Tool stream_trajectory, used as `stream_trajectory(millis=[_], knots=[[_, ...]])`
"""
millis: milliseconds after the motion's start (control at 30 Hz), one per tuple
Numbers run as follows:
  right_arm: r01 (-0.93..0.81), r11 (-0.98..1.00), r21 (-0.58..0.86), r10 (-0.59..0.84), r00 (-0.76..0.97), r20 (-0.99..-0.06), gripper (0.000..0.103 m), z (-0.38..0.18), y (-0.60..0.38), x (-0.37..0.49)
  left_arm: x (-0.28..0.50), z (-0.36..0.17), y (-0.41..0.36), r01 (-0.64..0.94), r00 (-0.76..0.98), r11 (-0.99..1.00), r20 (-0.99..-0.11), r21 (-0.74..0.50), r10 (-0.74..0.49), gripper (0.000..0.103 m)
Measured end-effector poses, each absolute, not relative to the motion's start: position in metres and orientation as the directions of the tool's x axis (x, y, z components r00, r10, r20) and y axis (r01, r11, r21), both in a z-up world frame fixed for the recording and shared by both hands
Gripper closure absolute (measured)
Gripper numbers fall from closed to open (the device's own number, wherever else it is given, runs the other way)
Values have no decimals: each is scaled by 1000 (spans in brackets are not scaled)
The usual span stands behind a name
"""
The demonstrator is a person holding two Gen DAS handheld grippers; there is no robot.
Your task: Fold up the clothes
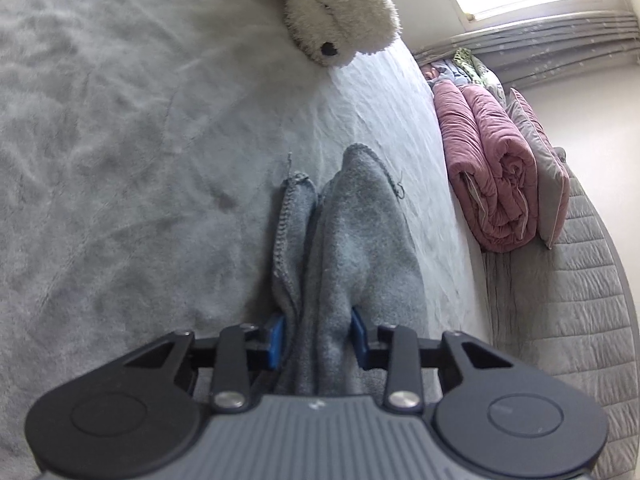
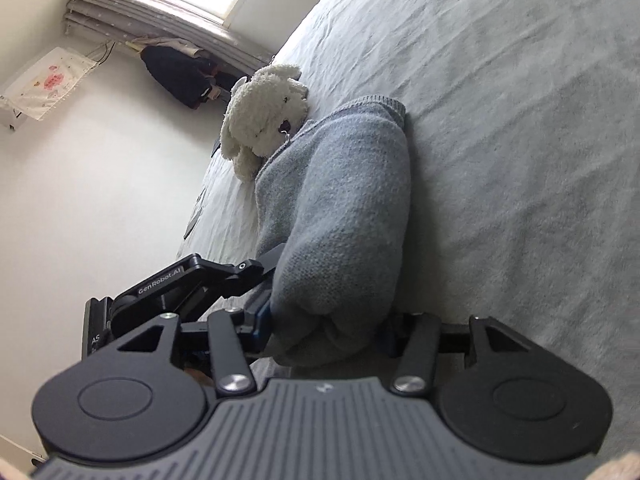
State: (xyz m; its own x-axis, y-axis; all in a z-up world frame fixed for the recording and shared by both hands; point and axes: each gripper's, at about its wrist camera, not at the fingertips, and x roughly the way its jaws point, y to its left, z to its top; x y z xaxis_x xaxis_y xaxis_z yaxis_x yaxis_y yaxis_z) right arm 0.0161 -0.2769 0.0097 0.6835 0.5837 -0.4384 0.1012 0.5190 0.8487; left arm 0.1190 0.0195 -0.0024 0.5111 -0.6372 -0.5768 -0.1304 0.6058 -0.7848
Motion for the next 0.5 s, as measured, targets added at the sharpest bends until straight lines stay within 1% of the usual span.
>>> stream_trajectory(millis=[67, 100, 267, 400, 500], knots=[[85, 534, 841, 589, 677, -442, 42, 9, -281, 17, 118, -1, 18, -120, 512, 617, -581, -777, -632, 69], [77, 541, 837, 591, 673, -444, 41, 8, -283, 18, 118, -1, 17, -119, 512, 620, -582, -776, -631, 69], [58, 499, 864, 611, 684, -399, 41, 5, -301, 32, 117, -2, 16, -119, 514, 617, -580, -778, -632, 69], [24, 502, 865, 631, 673, -385, 41, 0, -294, 40, 118, -4, 18, -123, 513, 606, -573, -786, -639, 68], [-1, 483, 876, 640, 683, -352, 41, -2, -296, 40, 120, -7, 20, -127, 513, 593, -564, -795, -647, 66]])
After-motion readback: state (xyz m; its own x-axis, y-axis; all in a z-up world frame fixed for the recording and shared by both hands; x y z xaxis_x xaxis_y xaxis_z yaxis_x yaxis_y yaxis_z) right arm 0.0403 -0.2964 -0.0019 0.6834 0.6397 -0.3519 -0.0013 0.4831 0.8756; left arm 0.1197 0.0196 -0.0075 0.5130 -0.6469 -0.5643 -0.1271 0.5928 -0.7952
